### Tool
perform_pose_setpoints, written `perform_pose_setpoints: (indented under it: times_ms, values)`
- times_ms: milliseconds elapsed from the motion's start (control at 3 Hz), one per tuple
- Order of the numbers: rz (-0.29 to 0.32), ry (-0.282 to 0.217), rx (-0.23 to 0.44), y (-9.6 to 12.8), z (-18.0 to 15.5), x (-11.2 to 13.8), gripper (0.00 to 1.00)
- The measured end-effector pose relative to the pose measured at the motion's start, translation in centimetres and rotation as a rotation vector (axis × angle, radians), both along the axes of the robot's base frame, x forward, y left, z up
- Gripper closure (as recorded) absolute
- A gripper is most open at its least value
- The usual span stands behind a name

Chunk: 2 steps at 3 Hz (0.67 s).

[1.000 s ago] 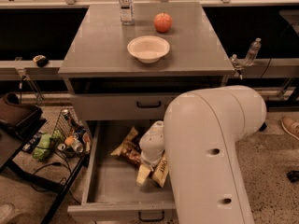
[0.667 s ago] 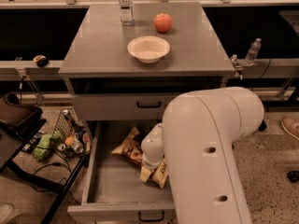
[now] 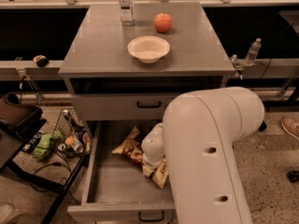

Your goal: Pick brown chip bag from middle drawer and place on counter

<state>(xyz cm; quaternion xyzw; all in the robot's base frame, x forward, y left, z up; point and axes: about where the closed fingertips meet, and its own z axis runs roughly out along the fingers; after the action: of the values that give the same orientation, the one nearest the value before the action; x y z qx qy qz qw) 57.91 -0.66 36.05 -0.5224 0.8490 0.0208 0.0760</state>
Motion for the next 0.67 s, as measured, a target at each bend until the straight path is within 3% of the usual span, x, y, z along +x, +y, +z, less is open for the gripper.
perform_pose_setpoints:
  times_ms: [333, 667]
  values:
    - [0.0, 0.0, 0.0, 0.0, 0.21, 0.0, 1.0]
    - [0.0, 0.0, 0.0, 0.0, 0.39, 0.0, 1.0]
